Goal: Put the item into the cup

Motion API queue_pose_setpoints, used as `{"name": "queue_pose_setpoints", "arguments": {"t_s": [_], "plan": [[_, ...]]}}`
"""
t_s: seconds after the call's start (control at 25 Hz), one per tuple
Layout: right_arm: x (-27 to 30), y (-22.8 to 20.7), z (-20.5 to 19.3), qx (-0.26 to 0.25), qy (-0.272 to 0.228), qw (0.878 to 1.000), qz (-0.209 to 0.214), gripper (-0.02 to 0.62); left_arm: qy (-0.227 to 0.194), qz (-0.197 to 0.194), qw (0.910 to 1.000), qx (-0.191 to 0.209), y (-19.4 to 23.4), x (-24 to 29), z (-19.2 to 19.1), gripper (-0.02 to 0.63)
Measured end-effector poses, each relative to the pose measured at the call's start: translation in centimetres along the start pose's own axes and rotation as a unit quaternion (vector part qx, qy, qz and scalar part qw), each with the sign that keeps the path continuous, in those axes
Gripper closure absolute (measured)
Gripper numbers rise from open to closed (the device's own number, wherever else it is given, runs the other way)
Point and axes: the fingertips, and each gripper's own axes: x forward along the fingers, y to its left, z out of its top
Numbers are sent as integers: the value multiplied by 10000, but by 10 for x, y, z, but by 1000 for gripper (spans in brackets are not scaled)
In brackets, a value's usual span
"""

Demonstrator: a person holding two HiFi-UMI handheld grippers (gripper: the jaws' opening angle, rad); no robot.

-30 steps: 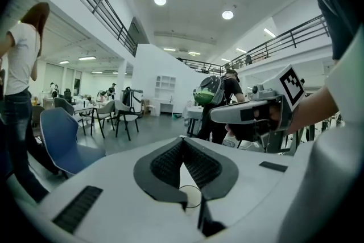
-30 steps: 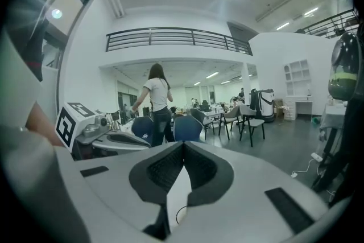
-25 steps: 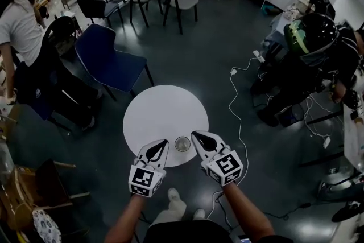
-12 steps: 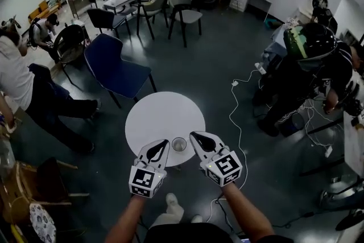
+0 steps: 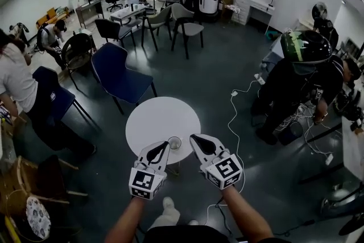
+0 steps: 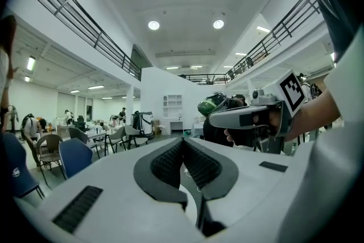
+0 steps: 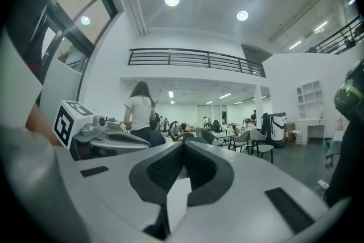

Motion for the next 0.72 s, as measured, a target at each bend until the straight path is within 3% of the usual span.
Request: {"name": "queue_pose_setpoints", "arguments": {"t_s": [0.44, 0.72], "plan": [[-95, 40, 25, -148, -270, 9995, 121, 579, -189, 183, 9994, 212, -83, -59, 29, 591], [-152, 61, 32, -225, -394, 9989, 153, 580, -428, 364, 9984, -40, -125, -96, 42, 591]]}}
